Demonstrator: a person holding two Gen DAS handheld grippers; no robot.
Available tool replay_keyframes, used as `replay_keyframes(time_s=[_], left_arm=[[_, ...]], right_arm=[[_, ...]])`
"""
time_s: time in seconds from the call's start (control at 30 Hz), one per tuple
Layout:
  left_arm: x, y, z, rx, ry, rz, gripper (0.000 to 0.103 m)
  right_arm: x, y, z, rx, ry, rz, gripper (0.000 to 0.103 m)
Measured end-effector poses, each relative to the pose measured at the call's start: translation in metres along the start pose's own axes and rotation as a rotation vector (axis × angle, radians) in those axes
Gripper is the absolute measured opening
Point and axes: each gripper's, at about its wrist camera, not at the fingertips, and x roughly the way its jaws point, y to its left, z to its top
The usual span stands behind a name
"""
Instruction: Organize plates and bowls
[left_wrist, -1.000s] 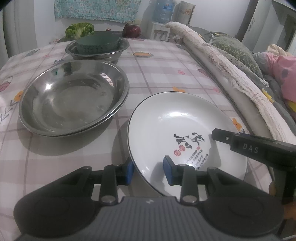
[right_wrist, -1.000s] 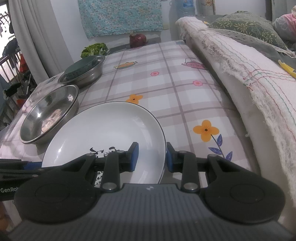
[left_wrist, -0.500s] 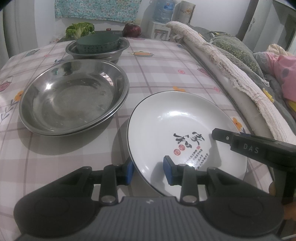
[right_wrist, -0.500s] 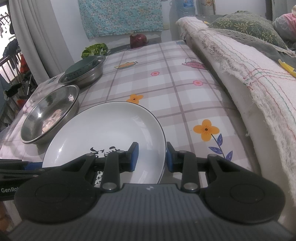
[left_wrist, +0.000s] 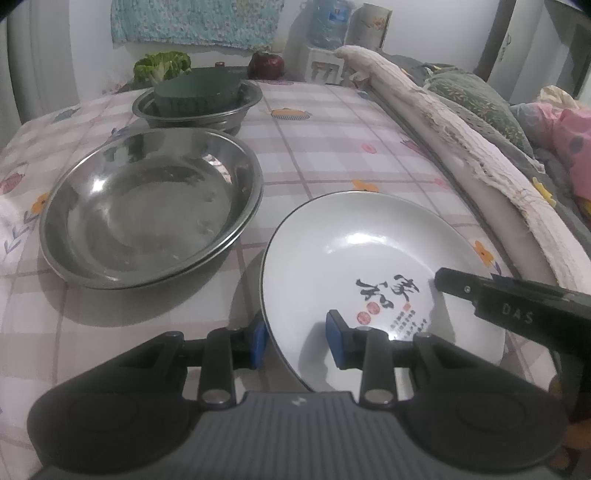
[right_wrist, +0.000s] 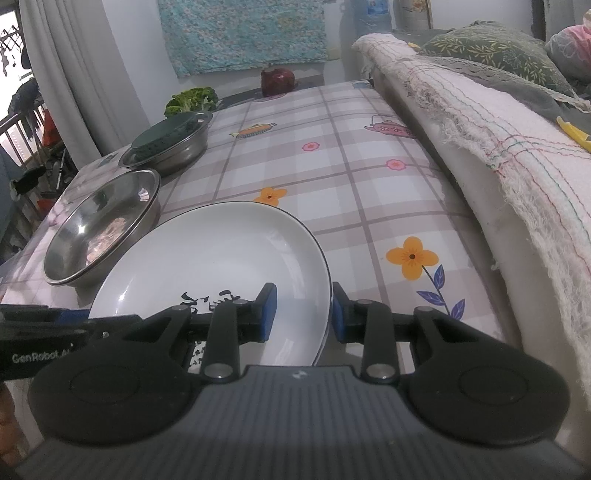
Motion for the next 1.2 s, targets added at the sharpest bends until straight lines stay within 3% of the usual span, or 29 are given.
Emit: replay_keyframes(time_s=[0.43,1.2], left_arm=[[0.006,-0.008,0.009,0.026,-0.017,0.072,0.035],[0.009,-0.011,0.011,0.030,-0.031,0.079,0.036]], right_arm=[[-0.007,0.000,-0.008,-0.036,-0.005,0.022,0.027],[-0.011,0.002,-0.015,-0.056,-0.027,0.007,0.029]])
